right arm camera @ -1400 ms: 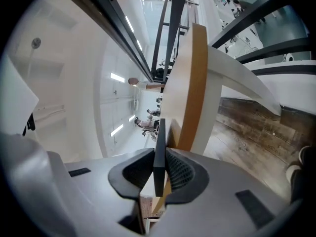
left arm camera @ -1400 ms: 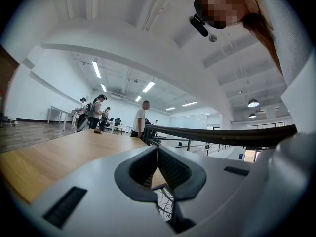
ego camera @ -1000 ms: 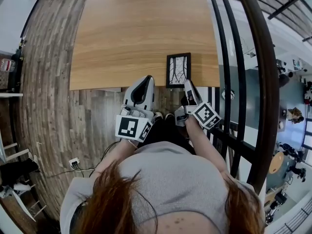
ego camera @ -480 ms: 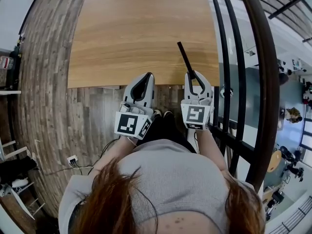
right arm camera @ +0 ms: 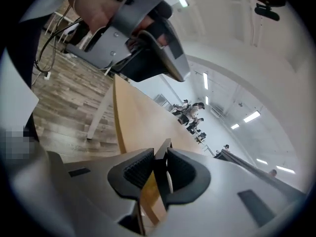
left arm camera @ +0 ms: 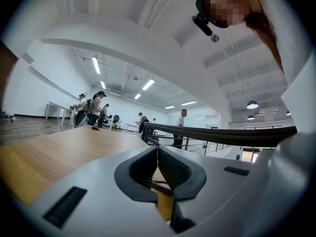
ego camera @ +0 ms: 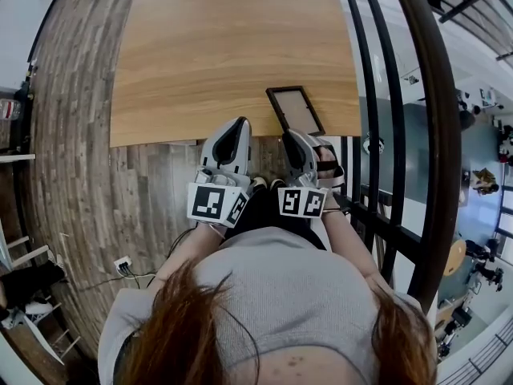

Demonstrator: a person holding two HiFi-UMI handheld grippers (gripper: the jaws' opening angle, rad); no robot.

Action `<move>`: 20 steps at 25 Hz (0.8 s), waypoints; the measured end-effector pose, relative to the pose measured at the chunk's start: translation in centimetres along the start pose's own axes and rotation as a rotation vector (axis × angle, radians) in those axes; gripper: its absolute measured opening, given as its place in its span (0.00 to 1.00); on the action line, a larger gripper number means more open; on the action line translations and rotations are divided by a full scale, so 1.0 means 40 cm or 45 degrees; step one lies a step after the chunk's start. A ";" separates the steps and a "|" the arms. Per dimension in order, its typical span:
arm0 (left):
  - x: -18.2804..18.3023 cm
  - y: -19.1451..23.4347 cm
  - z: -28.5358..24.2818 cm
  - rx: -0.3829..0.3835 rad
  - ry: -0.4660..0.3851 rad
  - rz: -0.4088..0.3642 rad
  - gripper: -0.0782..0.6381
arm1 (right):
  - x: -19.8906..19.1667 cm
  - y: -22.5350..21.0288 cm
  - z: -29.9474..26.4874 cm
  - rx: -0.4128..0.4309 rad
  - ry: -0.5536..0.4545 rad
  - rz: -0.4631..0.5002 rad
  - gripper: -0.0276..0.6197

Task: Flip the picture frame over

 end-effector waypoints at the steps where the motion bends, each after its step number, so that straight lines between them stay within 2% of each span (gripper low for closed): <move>1: -0.001 -0.001 0.000 -0.002 0.002 0.001 0.12 | -0.004 0.019 -0.004 0.027 0.008 0.025 0.18; 6: -0.005 -0.004 0.002 -0.006 0.008 0.000 0.12 | -0.029 0.092 -0.030 0.141 0.033 0.170 0.18; 9: -0.009 -0.002 0.000 -0.003 0.013 0.001 0.12 | -0.049 0.121 -0.047 0.174 0.043 0.210 0.18; 15: -0.005 0.006 -0.001 0.009 0.005 0.018 0.12 | -0.078 0.145 -0.072 0.182 0.040 0.084 0.21; 20: -0.002 0.006 0.000 0.004 0.002 0.014 0.12 | -0.092 0.152 -0.083 0.245 0.019 -0.066 0.24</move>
Point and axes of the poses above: the fingertips, and each gripper's own axes: z backward along the fingers, y to its left, x out of its top, the point moved 5 cm from there along z, backward along the fingers, and after that the axes turned 3 degrees about -z, right-handed, at the moved point
